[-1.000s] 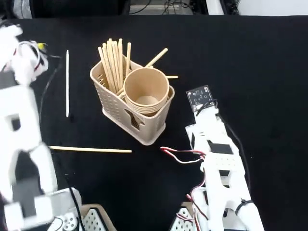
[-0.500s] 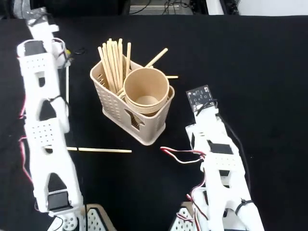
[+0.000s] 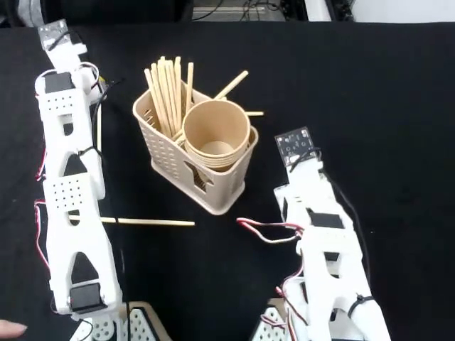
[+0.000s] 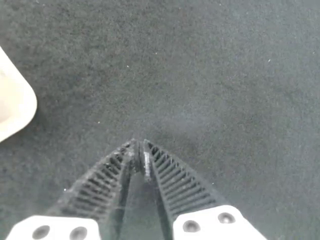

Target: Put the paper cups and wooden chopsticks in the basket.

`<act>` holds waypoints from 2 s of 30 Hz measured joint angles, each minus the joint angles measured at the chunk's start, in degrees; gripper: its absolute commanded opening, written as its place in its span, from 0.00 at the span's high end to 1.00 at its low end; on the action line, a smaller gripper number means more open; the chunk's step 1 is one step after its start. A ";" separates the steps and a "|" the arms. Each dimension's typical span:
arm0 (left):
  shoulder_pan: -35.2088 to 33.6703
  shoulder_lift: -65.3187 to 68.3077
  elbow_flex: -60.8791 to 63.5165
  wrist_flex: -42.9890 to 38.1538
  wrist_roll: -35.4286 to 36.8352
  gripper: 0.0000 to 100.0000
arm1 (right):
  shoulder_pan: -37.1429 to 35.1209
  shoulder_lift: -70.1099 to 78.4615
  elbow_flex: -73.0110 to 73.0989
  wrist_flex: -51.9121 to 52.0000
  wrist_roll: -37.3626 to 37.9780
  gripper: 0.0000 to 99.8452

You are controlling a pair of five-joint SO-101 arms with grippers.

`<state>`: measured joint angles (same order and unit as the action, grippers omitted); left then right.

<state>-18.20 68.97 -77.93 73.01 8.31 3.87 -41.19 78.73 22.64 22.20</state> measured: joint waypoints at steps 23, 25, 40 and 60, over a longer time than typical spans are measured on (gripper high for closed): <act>-0.18 4.48 0.00 2.99 -6.24 0.97 | 0.00 0.00 0.00 0.00 0.00 0.99; -0.62 3.96 -2.02 8.79 -6.24 0.97 | 0.00 0.00 0.00 0.00 0.00 0.99; -1.93 2.29 -4.75 27.60 -3.69 0.97 | 0.00 0.00 0.00 0.00 0.00 0.99; -2.46 -47.47 58.29 17.49 -8.70 0.97 | 0.00 0.00 0.26 -1.76 1.67 0.99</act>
<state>-20.66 21.49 -19.65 90.51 -0.40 3.87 -41.19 78.99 20.88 23.87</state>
